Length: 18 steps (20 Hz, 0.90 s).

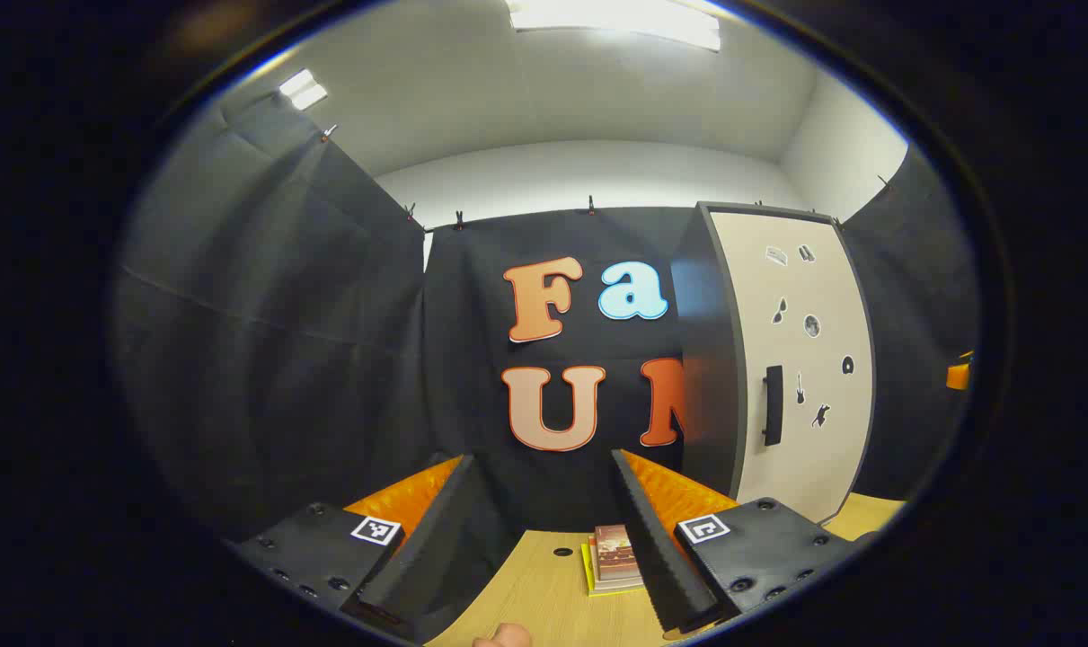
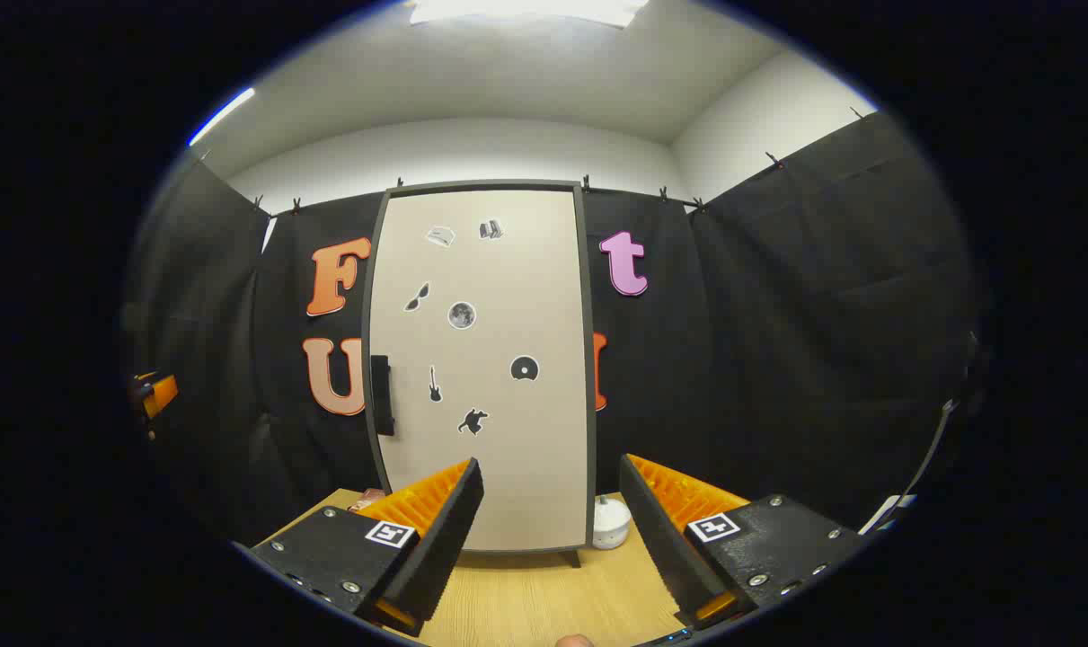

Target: Open the cabinet door with the right hand, grasp the bottle in the cabinet with the left hand and place it on the coaster, then close the cabinet door with the right hand.

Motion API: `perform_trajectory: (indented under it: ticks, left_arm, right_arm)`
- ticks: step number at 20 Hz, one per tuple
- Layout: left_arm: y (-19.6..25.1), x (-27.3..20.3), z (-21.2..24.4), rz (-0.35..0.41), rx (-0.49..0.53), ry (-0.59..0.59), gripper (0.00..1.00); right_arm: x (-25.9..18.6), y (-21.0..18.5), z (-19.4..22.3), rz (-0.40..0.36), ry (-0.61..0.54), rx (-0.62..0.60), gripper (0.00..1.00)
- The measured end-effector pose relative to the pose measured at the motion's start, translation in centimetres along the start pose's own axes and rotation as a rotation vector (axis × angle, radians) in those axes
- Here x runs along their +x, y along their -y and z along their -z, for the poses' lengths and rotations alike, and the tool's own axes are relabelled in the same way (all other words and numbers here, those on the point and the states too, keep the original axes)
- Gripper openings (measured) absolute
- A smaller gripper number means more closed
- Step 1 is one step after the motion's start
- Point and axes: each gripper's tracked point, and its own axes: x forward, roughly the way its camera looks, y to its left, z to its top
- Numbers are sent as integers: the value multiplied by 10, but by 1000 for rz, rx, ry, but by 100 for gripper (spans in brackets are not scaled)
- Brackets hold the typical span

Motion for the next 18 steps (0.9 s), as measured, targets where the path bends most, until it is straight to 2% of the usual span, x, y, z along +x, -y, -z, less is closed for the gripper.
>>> perform_trajectory:
  ticks: [1, 3, 7, 8, 10, 11, 12, 13, 18]
  left_arm:
    - [0, 0, 0, -6, 14, 13, 96]
    - [0, 1, -1, -11, 28, 22, 96]
    - [3, 3, 7, 32, -29, -48, 96]
    - [1, 3, 6, 21, -27, -45, 93]
    - [1, 2, 7, -5, -14, -46, 96]
    - [0, 1, 8, -11, -11, -50, 96]
    - [0, 1, 7, -15, -12, -51, 96]
    - [-1, 0, 8, -20, -14, -51, 93]
    - [-1, -1, 5, -22, 11, -27, 96]
  right_arm:
    - [0, -2, -2, 0, 4, -4, 95]
    - [0, -7, -6, -4, 13, -13, 95]
    - [4, -21, -4, -23, 8, -11, 95]
    - [5, -23, -2, -28, 4, -9, 95]
    - [7, -25, 2, -25, -6, -14, 95]
    - [9, -26, 2, -23, -9, -14, 100]
    - [9, -27, 2, -24, -10, -11, 95]
    - [9, -29, 1, -24, -7, -12, 95]
    - [19, -41, -6, -30, 14, -8, 95]
